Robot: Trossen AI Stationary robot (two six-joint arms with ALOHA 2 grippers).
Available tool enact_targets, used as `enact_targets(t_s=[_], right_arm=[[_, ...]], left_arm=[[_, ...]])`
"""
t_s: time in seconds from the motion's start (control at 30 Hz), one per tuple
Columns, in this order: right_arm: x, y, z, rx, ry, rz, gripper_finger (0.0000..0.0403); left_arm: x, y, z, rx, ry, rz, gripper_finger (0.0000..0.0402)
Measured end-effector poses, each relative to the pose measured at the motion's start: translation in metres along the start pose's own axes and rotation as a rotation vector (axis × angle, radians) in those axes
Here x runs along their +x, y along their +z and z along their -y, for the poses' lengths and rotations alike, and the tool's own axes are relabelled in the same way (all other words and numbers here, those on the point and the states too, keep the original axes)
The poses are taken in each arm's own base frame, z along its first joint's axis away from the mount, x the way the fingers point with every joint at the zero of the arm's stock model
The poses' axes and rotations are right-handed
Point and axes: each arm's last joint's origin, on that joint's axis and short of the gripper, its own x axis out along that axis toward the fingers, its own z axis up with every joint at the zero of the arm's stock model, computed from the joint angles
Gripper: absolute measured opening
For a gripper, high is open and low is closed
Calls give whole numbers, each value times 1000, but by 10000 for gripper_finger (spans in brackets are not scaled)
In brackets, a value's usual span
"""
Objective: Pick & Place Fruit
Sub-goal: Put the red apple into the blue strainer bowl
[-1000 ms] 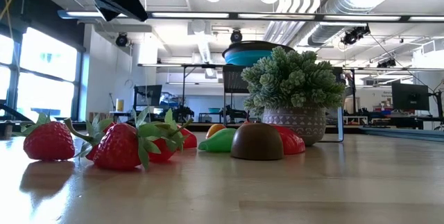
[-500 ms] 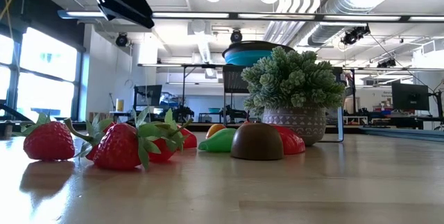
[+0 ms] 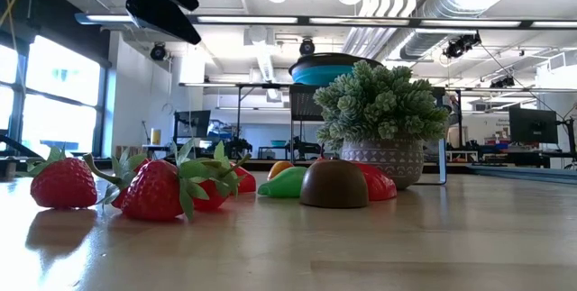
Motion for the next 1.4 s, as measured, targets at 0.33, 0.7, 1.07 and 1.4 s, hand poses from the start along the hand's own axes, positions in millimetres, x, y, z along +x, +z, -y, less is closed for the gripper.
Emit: enact_targets(t_s=[0.33,0.7,1.07,1.4], right_arm=[[0,0,0,0,0,0,4],[0,0,0,4,0,0,4],[0,0,0,5,0,0,4],[0,0,0,4,0,0,4]], left_arm=[[0,1,1,-5,-7,12,399],[16,-6,6,30,14,-32,400],[56,-24,22,87,-42,-147,400],[97,-29,12,45,-61,-222,400]])
